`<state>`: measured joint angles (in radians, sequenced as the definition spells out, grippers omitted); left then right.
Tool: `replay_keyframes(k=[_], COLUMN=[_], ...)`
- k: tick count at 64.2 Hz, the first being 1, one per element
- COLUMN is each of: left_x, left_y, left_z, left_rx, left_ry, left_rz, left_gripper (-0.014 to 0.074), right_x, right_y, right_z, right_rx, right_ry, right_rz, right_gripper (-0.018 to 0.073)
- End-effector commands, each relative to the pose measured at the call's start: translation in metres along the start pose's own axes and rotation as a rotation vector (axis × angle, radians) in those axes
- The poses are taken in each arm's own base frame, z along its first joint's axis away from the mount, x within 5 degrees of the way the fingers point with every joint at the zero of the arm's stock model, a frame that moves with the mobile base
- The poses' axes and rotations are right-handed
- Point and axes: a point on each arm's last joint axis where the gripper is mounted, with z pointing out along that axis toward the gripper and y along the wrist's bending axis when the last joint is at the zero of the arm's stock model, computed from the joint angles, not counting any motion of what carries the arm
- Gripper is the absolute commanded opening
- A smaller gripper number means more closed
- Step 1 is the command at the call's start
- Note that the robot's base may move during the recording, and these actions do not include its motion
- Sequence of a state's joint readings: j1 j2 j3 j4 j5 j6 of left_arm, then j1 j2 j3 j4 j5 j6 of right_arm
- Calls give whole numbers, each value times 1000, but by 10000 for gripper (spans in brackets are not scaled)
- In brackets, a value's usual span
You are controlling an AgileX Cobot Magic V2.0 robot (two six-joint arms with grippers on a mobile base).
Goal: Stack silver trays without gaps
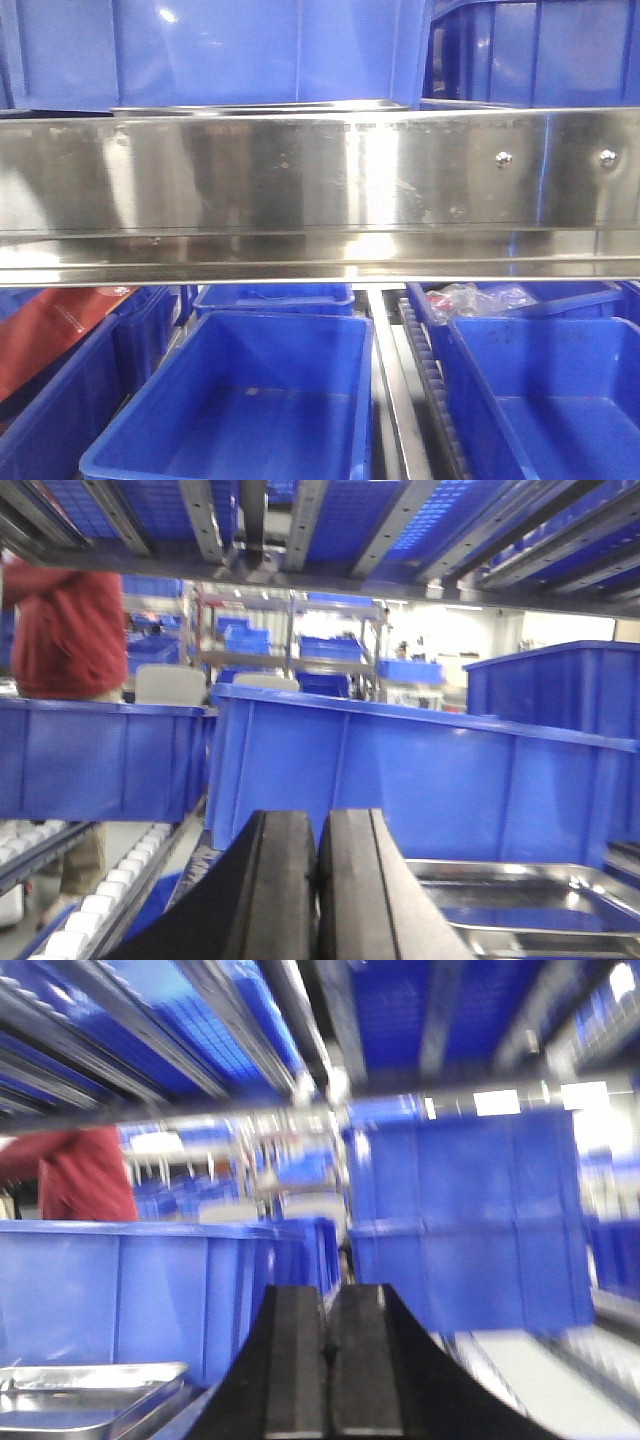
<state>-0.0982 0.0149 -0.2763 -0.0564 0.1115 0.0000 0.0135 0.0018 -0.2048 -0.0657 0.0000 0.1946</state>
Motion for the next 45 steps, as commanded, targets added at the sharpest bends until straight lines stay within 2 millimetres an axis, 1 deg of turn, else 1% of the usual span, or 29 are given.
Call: replay_keyframes(k=[1,8,14,17,21,27,32,37,42,45], left_x=[-17,-27,-29,-29,-31,-38,-44,-47,-47,-47], left_y=[-2,-3,-4,-6,-9,-12,-12,-11,-12,-13], left_z=[1,12,23,30,37,44,46,47,49,52], left_rx=[7,5,11,19,40,58,58,55,59,64], left_ry=[73,193,315,362,382,334,266,237,262,306], left_rz=[-5,-2,-30,-66,-144,-251,-290,-293,-294,-287], left_gripper=[-6,-6,-6,-6,-6,-6,-6,-6,-8,-9], right_x=[-17,-37,-51,-58,-67,-77,-84,-86,-85,-85], right_y=[1,3,7,9,13,15,17,19,21,24], right_z=[1,10,24,31,41,60,68,72,75,78], right_rx=[29,58,69,66,57,47,27,12,1,-21], right_ry=[115,267,413,478,523,512,433,409,480,536], right_rz=[16,38,85,104,125,154,196,244,225,209], right_gripper=[-70,-70,-70,-70,-70,-70,-70,-70,-70,-70])
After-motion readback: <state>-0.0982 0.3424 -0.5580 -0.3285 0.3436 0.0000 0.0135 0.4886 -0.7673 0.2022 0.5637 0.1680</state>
